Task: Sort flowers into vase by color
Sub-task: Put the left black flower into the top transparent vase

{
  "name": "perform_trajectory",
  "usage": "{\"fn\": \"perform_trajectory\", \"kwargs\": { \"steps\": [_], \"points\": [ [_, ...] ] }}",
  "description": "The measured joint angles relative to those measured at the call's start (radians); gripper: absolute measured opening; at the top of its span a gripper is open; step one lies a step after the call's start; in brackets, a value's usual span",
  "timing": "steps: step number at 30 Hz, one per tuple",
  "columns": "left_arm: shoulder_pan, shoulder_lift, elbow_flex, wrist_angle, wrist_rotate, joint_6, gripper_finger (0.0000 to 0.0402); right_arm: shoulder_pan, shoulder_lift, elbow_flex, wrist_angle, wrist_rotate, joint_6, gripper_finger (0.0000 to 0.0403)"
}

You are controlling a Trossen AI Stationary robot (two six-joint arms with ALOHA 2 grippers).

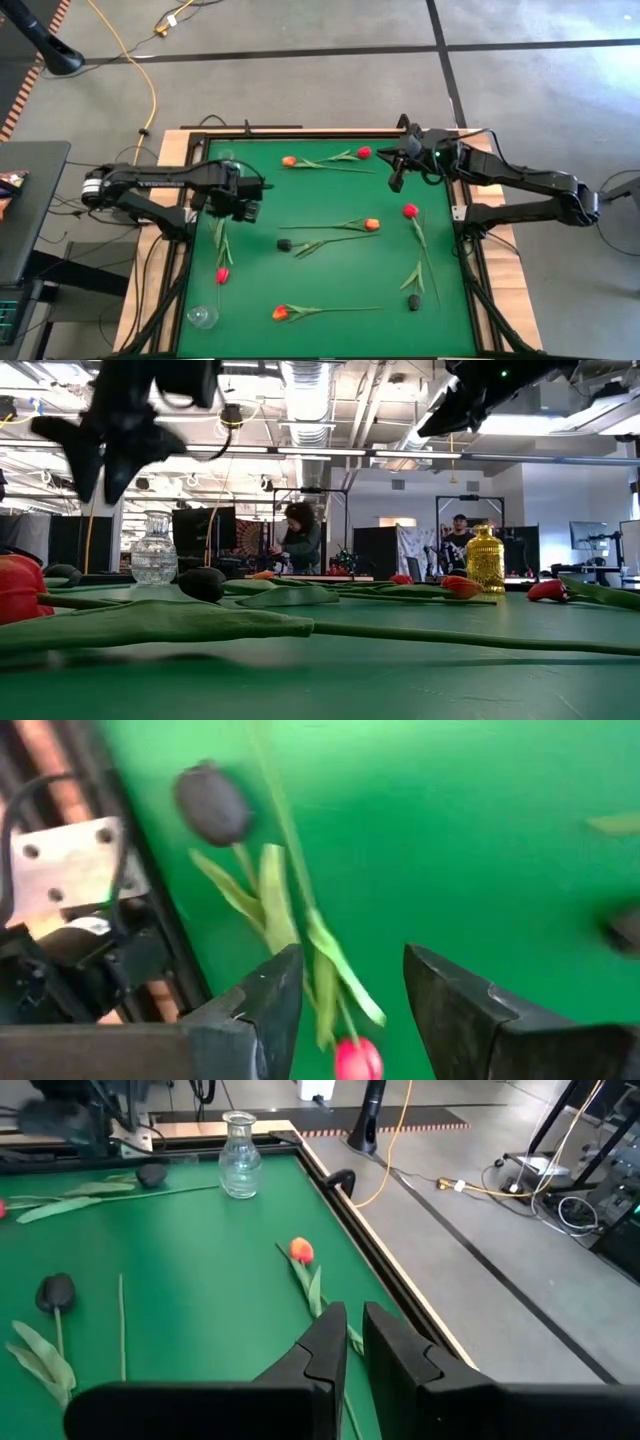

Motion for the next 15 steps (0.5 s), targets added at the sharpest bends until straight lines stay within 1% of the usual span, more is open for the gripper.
{"fn": "perform_trajectory", "kwargs": {
  "steps": [5,10,11,15],
  "points": [
    [-0.006,-0.037,-0.161,0.046,-0.001,-0.116,0.0164,0.000,-0.003,0.000,0.016,-0.001,0.033,0.0066],
    [-0.006,-0.053,-0.291,0.165,0.009,-0.166,0.0164,0.000,-0.003,0.000,0.016,-0.001,0.033,0.0066],
    [-0.006,-0.049,-0.300,0.180,0.006,-0.171,0.0164,0.000,-0.003,0.000,0.016,-0.001,0.033,0.0066],
    [-0.006,-0.024,-0.289,0.171,-0.071,-0.211,0.0164,0.000,-0.003,0.000,0.016,-0.001,0.035,0.0066]
  ]
}}
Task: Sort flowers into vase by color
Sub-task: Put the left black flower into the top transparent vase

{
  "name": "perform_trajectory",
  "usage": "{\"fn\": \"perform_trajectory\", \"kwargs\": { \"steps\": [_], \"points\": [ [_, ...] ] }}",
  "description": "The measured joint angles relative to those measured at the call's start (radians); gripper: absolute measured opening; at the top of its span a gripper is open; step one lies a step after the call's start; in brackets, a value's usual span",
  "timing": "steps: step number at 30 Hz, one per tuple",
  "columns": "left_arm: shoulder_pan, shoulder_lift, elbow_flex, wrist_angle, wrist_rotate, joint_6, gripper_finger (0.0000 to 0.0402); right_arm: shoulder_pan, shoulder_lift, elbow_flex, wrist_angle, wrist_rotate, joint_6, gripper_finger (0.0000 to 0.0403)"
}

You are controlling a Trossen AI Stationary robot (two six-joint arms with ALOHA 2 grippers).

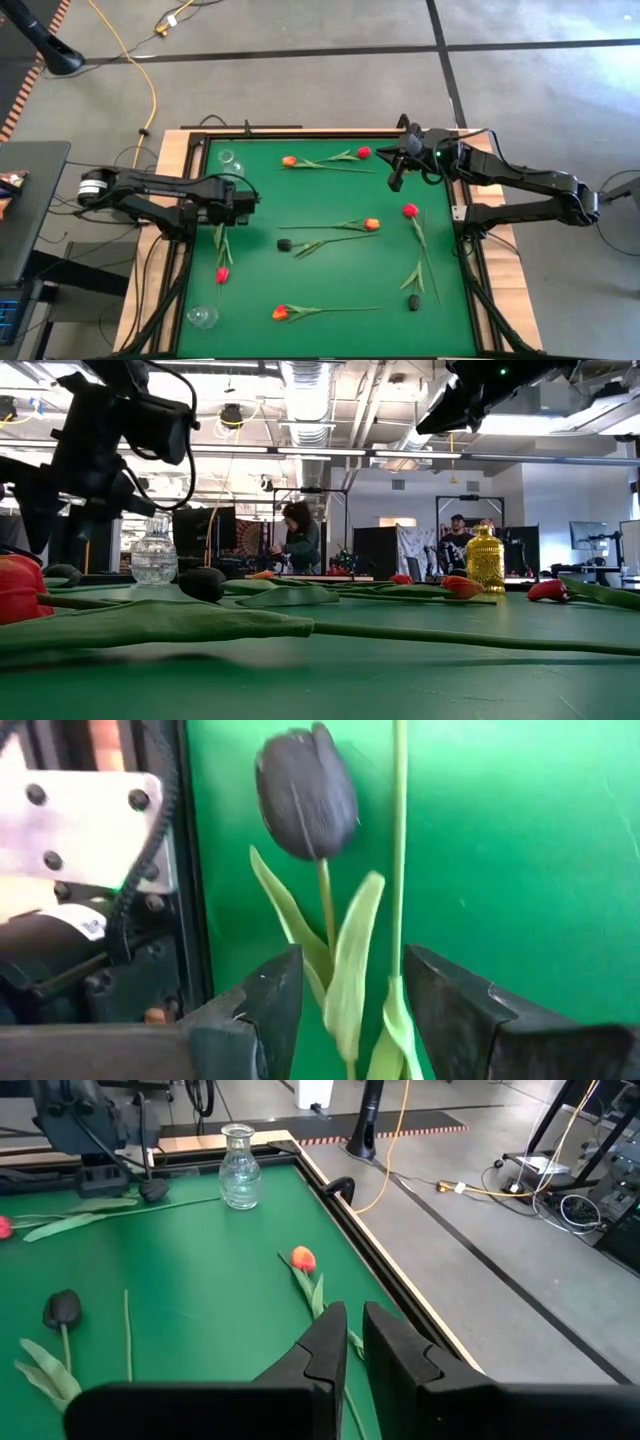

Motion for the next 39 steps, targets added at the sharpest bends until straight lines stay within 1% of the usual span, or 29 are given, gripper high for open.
{"fn": "perform_trajectory", "kwargs": {
  "steps": [3,9,13,17,20,22,24,26,30,31,34,36,39],
  "points": [
    [-0.002,0.009,-0.013,0.011,-0.015,-0.026,0.0164,0.000,0.000,0.000,0.000,0.000,0.000,0.0066],
    [-0.058,0.069,-0.019,0.016,-0.064,-0.078,0.0164,0.000,0.000,0.000,0.000,0.000,0.000,0.0066],
    [-0.071,0.138,-0.020,0.021,-0.035,-0.042,0.0164,0.000,0.000,0.000,0.000,0.000,-0.001,0.0066],
    [-0.088,0.217,-0.033,0.049,-0.060,-0.034,0.0164,-0.001,0.000,0.000,0.000,0.000,-0.002,0.0066],
    [-0.090,0.253,-0.044,0.098,-0.060,-0.026,0.0161,-0.001,0.000,0.000,-0.001,-0.001,-0.002,0.0066],
    [-0.090,0.271,-0.053,0.112,-0.054,-0.028,0.0149,-0.001,0.000,0.000,-0.001,-0.001,-0.002,0.0066],
    [-0.091,0.272,-0.058,0.120,-0.050,-0.033,0.0128,0.000,0.000,0.000,-0.003,-0.001,-0.002,0.0066],
    [-0.090,0.261,-0.062,0.125,-0.050,-0.034,0.0098,-0.001,0.000,0.000,-0.004,-0.002,-0.002,0.0066],
    [-0.090,0.236,-0.070,0.139,-0.061,-0.052,0.0023,0.000,0.000,0.000,-0.005,-0.002,-0.002,0.0066],
    [-0.090,0.232,-0.070,0.139,-0.063,-0.057,0.0013,0.000,0.000,0.000,-0.005,-0.002,-0.002,0.0066],
    [-0.090,0.219,-0.065,0.131,-0.064,-0.060,0.0009,0.000,0.000,0.000,-0.005,-0.002,-0.002,0.0066],
    [-0.090,0.200,-0.047,0.091,-0.066,-0.060,0.0006,0.000,0.000,0.000,-0.006,-0.002,-0.002,0.0066],
    [-0.090,0.143,0.020,0.020,-0.082,-0.062,0.0002,0.000,0.000,0.000,-0.007,-0.002,-0.002,0.0066]
  ]
}}
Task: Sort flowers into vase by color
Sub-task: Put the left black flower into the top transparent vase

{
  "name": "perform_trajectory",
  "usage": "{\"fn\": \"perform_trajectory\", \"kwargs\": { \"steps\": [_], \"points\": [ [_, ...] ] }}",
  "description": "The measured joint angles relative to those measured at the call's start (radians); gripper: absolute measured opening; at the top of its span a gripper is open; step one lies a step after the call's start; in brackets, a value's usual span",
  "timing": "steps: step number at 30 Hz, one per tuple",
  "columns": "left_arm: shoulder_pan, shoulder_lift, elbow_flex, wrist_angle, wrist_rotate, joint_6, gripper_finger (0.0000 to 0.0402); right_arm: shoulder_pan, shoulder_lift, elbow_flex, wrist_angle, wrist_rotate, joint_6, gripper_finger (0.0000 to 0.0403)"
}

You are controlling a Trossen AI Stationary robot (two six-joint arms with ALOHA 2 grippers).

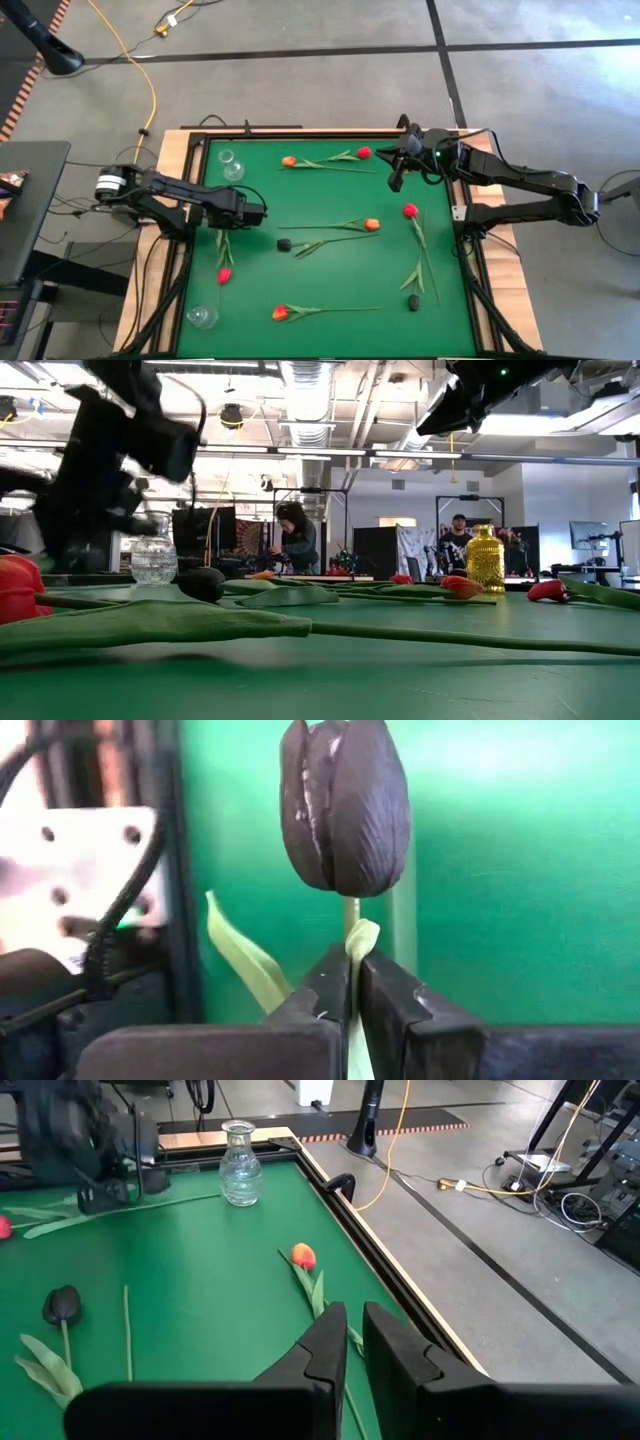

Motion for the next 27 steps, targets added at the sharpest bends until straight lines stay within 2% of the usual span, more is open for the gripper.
{"fn": "perform_trajectory", "kwargs": {
  "steps": [7,13,20,27],
  "points": [
    [0.012,-0.172,0.208,-0.183,-0.146,0.045,0.0002,-0.001,0.000,0.000,0.003,0.000,-0.009,0.0066],
    [0.023,-0.316,0.417,-0.200,-0.365,0.191,0.0002,-0.002,0.000,0.000,0.011,0.000,-0.009,0.0066],
    [0.023,-0.433,0.580,-0.066,-0.621,0.461,0.0001,-0.002,0.000,0.000,0.012,0.001,-0.008,0.0066],
    [0.022,-0.497,0.591,0.218,-0.782,0.871,0.0001,-0.002,0.000,0.000,0.012,0.001,-0.008,0.0066]
  ]
}}
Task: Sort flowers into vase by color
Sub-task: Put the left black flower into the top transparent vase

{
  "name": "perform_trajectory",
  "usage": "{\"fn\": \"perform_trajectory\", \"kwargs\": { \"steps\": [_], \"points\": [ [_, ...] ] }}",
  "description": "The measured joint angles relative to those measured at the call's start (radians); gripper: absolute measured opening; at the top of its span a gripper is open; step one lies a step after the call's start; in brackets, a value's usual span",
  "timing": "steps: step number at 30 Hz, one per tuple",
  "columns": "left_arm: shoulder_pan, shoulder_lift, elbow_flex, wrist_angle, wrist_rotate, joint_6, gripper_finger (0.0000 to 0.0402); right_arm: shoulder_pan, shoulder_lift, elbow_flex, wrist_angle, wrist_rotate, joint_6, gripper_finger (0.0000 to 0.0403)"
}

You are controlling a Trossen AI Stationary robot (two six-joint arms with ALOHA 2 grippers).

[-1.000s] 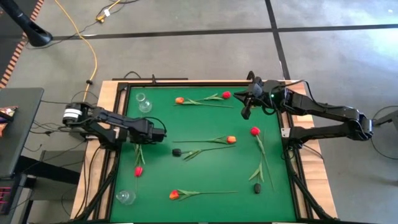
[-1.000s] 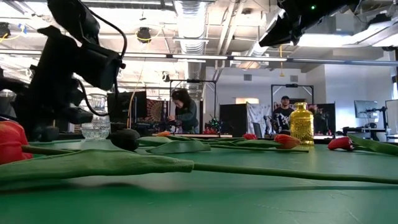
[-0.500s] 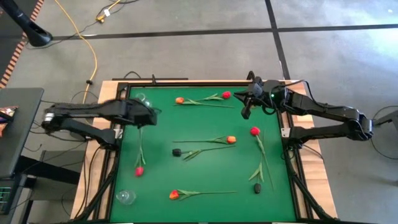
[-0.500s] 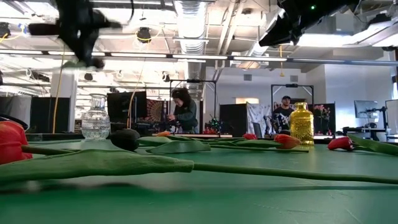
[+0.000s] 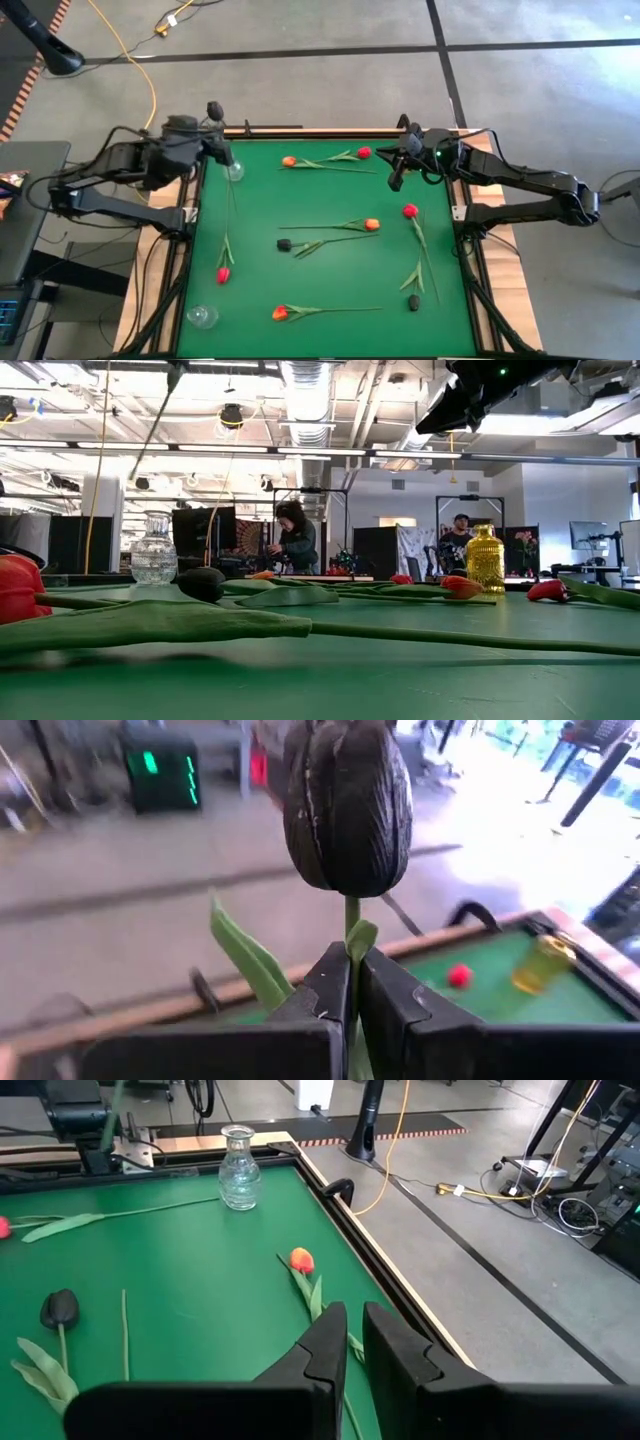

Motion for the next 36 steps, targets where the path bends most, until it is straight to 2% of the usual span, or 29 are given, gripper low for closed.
{"fn": "perform_trajectory", "kwargs": {
  "steps": [6,11,14,20,24,29,36],
  "points": [
    [0.047,0.000,0.000,0.048,-0.181,0.218,0.0001,0.000,0.000,0.000,0.000,0.000,0.000,0.0066],
    [0.176,0.006,-0.022,0.074,-0.205,0.296,0.0001,0.000,0.000,0.000,0.018,0.002,0.000,0.0066],
    [0.262,0.006,-0.046,0.182,-0.129,0.369,0.0001,0.000,0.000,0.000,0.028,0.002,0.000,0.0066],
    [0.416,0.006,-0.056,0.409,0.121,0.622,0.0001,0.000,0.000,0.000,0.044,0.003,0.003,0.0066],
    [0.501,0.004,-0.056,0.400,0.180,0.652,0.0001,0.002,0.000,0.000,0.042,0.003,0.028,0.0066],
    [0.608,0.019,-0.056,0.397,0.374,0.663,0.0001,0.002,0.000,0.000,0.040,0.003,0.060,0.0066],
    [0.692,0.055,-0.056,0.423,0.547,0.685,0.0001,0.002,0.000,0.000,0.040,0.003,0.060,0.0066]
  ]
}}
